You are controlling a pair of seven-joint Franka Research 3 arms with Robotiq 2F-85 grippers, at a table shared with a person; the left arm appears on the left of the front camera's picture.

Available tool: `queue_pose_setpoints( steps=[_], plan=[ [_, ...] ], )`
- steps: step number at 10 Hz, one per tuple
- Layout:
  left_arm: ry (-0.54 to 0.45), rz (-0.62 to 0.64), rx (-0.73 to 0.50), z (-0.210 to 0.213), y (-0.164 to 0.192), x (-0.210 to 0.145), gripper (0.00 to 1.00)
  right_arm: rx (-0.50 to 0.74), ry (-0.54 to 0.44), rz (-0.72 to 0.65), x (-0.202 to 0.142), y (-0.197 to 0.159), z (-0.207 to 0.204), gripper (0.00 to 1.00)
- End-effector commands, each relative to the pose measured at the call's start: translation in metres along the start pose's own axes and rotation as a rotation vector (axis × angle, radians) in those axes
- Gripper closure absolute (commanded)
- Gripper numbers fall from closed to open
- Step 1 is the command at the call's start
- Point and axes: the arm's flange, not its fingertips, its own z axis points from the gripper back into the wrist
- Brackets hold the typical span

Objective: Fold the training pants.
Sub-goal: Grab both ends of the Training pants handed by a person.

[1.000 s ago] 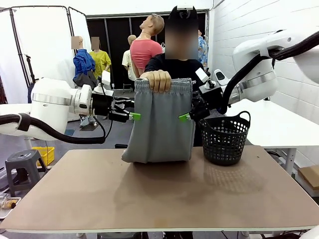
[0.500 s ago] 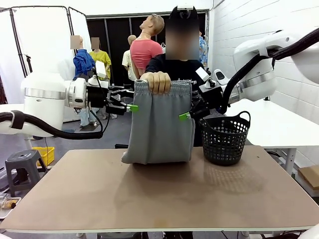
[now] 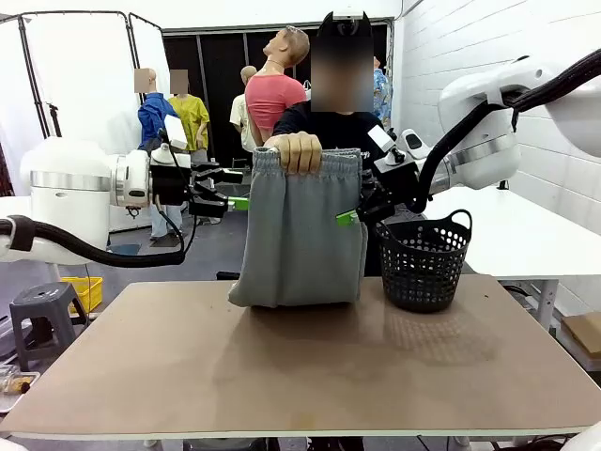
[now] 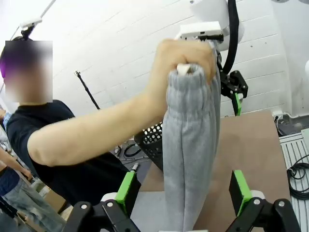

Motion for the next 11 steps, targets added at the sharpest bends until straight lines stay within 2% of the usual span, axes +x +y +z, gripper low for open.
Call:
queue_pose_setpoints(
  steps=[1,6,8,9,11],
  plan=[
    [-0.024,0.029,0.001,-0.017,0.004,-0.015,0.0,0.008,-0.032,0.025,0.0,-0.007,-0.006,0.0],
    [-0.092,0.13,-0.151,-0.05,0.007,-0.02,0.0,-0.08,-0.03,0.022,0.005,-0.018,-0.015,0.0],
    [-0.117,0.115,-0.183,-0.056,0.009,-0.017,0.0,-0.088,-0.064,-0.02,0.005,-0.02,-0.018,0.0],
    [-0.134,0.116,-0.2,-0.058,0.009,-0.015,0.2,-0.092,-0.082,-0.052,0.004,-0.021,-0.014,0.19],
    [-0.109,0.162,-0.19,-0.061,0.009,-0.021,0.59,-0.044,-0.159,-0.082,0.005,-0.022,-0.005,0.59]
  ],
)
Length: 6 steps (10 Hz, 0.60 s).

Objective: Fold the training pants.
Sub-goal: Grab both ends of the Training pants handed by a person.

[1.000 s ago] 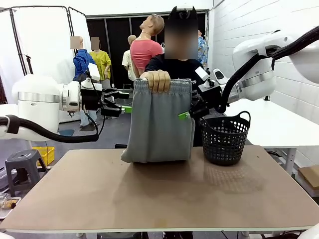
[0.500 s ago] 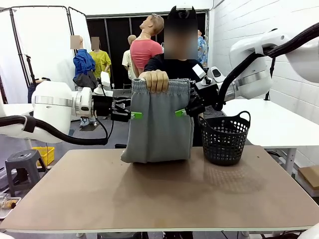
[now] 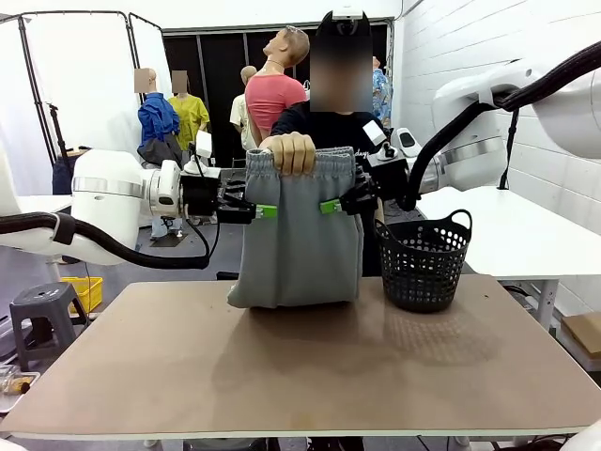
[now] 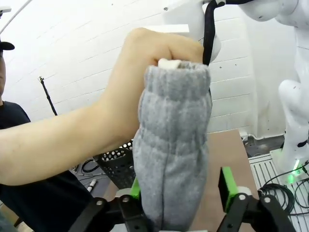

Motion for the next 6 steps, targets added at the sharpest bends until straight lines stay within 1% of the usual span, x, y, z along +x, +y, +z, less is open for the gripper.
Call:
queue_pose_setpoints(
  steps=[1,2,3,6],
  plan=[
    [-0.016,0.063,0.013,-0.0044,0.0073,-0.0021,0.79,0.024,-0.053,-0.041,0.0035,-0.0066,0.0048,0.78],
    [-0.015,0.077,0.021,-0.0057,0.0076,-0.0014,0.99,0.046,-0.052,-0.064,0.0011,-0.0059,0.0058,0.98],
    [-0.018,0.093,0.025,-0.0063,0.0086,-0.0016,1.0,0.05,-0.052,-0.07,0.0008,-0.0058,0.0069,1.0],
    [-0.041,0.133,0.013,-0.0064,0.0123,-0.004,1.0,0.062,-0.051,-0.094,-0.0022,-0.0066,0.004,1.0]
  ],
)
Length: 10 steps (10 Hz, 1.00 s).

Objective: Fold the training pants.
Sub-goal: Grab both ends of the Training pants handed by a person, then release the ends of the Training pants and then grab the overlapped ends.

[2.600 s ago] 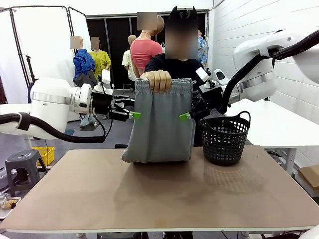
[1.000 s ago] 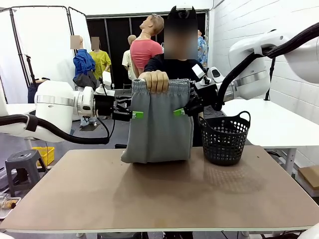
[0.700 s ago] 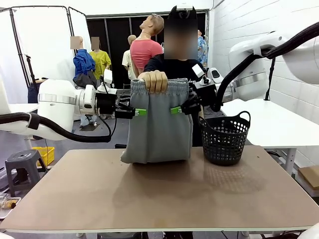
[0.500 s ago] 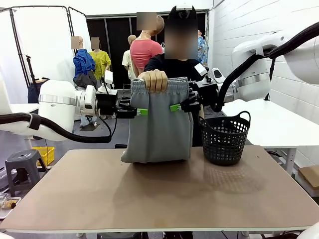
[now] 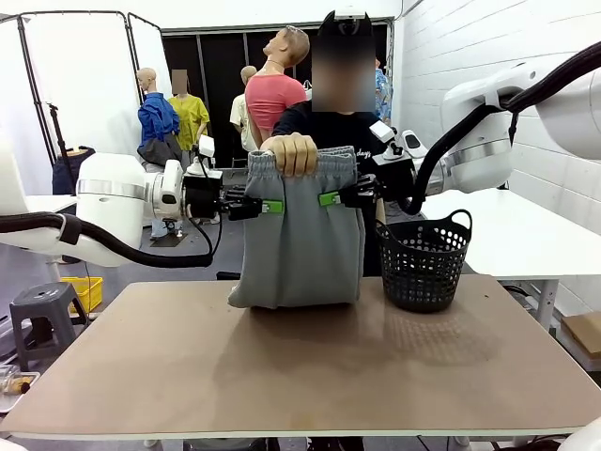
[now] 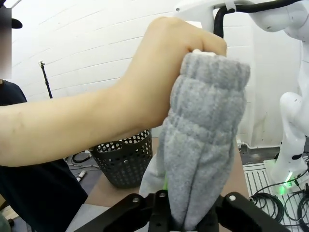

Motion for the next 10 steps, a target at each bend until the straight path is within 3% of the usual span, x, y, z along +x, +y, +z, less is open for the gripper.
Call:
queue_pose_setpoints(
  steps=[1,4,5,6,10],
  plan=[
    [-0.022,0.028,0.004,-0.005,0.006,0.003,1.0,0.018,-0.006,-0.032,0.004,-0.008,-0.001,1.0],
    [-0.03,0.032,0.009,-0.002,0.008,0.003,1.0,0.006,0.028,-0.036,0.004,-0.01,-0.003,1.0],
    [-0.048,-0.008,0.011,0.003,0.009,0.0,1.0,0.055,0.084,-0.011,0.006,-0.014,-0.01,1.0],
    [-0.001,0.015,0.0,-0.001,0.003,-0.003,1.0,0.001,0.006,-0.021,-0.004,-0.001,0.0,1.0],
    [-0.001,0.015,0.0,-0.001,0.003,-0.003,1.0,0.001,0.006,-0.021,-0.004,-0.001,0.0,1.0]
  ],
)
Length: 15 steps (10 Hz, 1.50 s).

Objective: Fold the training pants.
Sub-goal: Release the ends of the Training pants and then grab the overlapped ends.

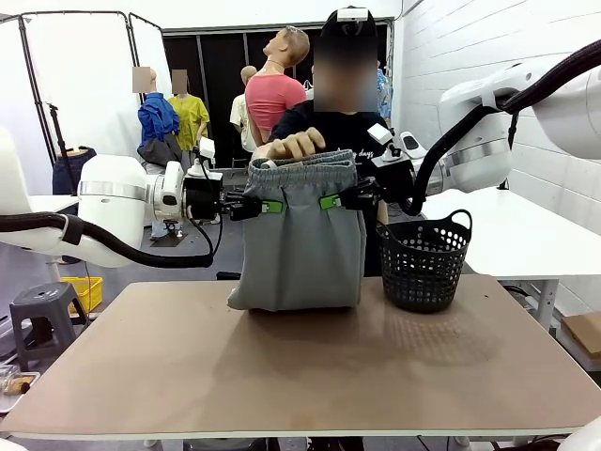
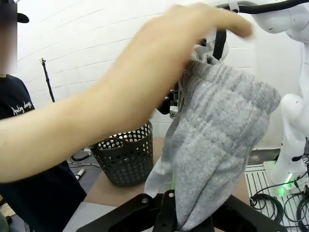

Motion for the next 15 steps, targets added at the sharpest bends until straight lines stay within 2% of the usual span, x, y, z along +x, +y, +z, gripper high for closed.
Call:
queue_pose_setpoints(
  steps=[1,15],
  plan=[
    [-0.001,0.001,-0.003,-0.0012,-0.0005,0.0015,1.0,-0.01,-0.025,-0.006,-0.0005,0.0019,-0.001,1.0],
    [-0.001,0.001,-0.003,-0.0012,-0.0005,0.0015,1.0,-0.01,-0.025,-0.006,-0.0005,0.0019,-0.001,1.0]
  ],
)
